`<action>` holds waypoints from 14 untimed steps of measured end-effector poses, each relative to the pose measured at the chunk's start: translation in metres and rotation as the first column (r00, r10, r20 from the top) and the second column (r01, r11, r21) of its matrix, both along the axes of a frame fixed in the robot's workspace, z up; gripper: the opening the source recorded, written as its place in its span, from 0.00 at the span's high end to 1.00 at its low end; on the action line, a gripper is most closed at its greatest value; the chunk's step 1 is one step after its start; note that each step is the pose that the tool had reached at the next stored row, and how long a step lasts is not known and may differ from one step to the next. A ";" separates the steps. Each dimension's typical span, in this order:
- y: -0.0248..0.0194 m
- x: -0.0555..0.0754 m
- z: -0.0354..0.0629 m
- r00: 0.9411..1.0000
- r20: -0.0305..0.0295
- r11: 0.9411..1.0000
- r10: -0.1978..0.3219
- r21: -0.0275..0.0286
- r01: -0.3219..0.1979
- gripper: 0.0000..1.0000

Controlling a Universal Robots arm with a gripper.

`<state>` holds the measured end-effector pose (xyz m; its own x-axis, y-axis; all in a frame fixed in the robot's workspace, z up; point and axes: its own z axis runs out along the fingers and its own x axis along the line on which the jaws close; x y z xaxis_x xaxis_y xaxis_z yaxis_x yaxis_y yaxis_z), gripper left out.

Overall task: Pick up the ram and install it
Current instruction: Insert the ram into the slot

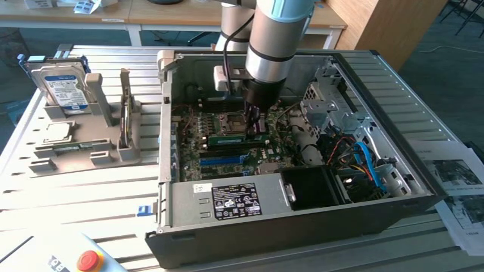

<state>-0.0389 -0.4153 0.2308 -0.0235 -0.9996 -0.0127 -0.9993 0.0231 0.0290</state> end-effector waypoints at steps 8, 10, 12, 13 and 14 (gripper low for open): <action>0.0015 0.000 -0.0001 1.000 0.000 1.000 0.000 0.000 0.000 0.88; 0.0012 0.000 -0.0001 1.000 0.000 1.000 0.000 0.000 0.000 0.88; 0.0008 0.000 -0.0001 1.000 0.000 1.000 0.000 0.000 0.000 0.88; 0.0007 0.000 -0.0001 1.000 0.000 1.000 0.000 0.000 0.000 0.88; 0.0007 0.000 -0.0001 1.000 0.000 1.000 0.000 0.000 0.000 0.88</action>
